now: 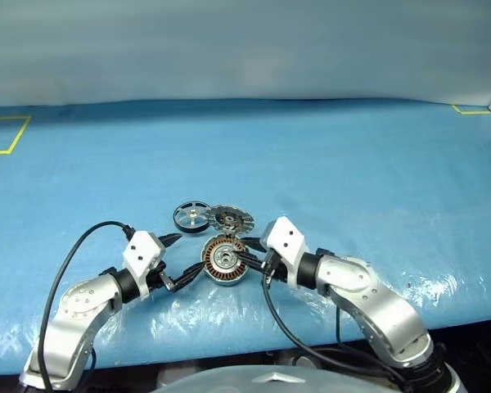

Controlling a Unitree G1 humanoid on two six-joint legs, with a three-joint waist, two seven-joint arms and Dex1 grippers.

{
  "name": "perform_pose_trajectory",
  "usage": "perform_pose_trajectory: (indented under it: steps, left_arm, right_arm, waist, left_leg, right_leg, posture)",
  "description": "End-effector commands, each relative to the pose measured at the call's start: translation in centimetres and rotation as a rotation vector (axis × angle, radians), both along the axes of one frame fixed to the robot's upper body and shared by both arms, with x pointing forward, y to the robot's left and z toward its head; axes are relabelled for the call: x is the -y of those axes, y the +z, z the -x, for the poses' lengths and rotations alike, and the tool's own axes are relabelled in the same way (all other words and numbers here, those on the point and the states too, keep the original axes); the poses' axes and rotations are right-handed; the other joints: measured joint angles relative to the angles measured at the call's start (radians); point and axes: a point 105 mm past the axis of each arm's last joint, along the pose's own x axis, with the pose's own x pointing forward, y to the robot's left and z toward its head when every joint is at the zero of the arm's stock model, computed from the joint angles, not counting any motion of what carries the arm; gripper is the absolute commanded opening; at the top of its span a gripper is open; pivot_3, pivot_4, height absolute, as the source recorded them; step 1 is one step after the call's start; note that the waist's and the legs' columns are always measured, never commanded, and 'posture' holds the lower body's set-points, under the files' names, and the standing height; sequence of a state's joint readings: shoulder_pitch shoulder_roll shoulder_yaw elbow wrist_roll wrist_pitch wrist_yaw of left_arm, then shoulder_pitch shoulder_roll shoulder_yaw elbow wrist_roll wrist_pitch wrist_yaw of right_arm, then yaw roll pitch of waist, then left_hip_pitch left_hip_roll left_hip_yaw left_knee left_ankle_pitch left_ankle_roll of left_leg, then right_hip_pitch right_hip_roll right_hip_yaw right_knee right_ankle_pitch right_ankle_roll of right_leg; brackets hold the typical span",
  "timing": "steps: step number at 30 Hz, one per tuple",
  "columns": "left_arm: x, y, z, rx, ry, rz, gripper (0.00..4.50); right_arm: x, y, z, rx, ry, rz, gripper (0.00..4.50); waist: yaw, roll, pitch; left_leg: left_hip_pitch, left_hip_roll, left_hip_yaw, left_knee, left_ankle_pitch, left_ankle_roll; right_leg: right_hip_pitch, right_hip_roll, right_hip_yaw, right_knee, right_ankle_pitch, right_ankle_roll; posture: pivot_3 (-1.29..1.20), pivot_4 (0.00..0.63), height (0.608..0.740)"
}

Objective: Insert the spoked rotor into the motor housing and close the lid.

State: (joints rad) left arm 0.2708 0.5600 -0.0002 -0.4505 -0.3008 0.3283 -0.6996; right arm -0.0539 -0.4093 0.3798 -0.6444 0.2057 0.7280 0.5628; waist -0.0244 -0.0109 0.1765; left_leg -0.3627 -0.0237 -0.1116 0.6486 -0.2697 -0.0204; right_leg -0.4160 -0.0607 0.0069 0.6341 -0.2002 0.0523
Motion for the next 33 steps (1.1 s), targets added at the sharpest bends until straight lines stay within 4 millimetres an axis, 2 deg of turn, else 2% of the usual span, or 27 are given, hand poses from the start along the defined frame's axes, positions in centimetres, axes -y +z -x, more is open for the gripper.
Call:
perform_pose_trajectory:
  steps: [1, 6, 17, 33]
  left_arm:
    - [0.3, 0.9, 0.1, 0.056, -0.027, -0.016, 4.5]
    - [0.7, 0.5, 0.9, 0.029, -0.083, -0.006, 4.5]
    - [0.8, -0.5, 2.2, -0.044, -0.159, -0.042, 4.5]
    - [1.0, -0.6, 2.1, -0.041, -0.161, -0.041, 4.5]
  right_arm:
    - [-0.7, 0.7, -0.4, 0.047, -0.008, -0.031, 1.27]
    - [-1.4, 0.0, -0.8, 0.039, -0.022, -0.028, 1.27]
    - [-2.3, -1.1, -0.3, -0.006, -0.003, -0.028, 1.27]
    - [-1.9, -2.4, 0.0, -0.054, -0.003, 0.001, 1.27]
  waist:
    - [0.0, 0.0, 0.0]
    - [-0.001, 0.0, 0.0]
    - [-0.002, 0.0, 0.0]
    - [-0.002, 0.0, 0.0]
  left_leg:
    - [0.0, 0.0, 0.0, 0.0, 0.0, 0.0]
    - [0.0, 0.0, 0.0, 0.0, 0.0, 0.0]
    - [0.0, 0.0, 0.0, 0.0, 0.0, 0.0]
    - [0.0, 0.0, 0.0, 0.0, 0.0, 0.001]
  right_leg:
    - [0.0, 0.0, 0.0, 0.0, 0.0, 0.0]
    - [0.0, 0.0, 0.0, -0.001, 0.0, 0.0]
    - [0.0, 0.0, 0.0, -0.001, 0.0, 0.0]
    - [0.0, 0.0, 0.0, -0.001, 0.0, 0.0]
  posture:
    - [0.0, 0.15, 0.74]
    - [0.0, 0.15, 0.74]
    - [0.0, 0.15, 0.74]
    - [0.0, 0.15, 0.74]
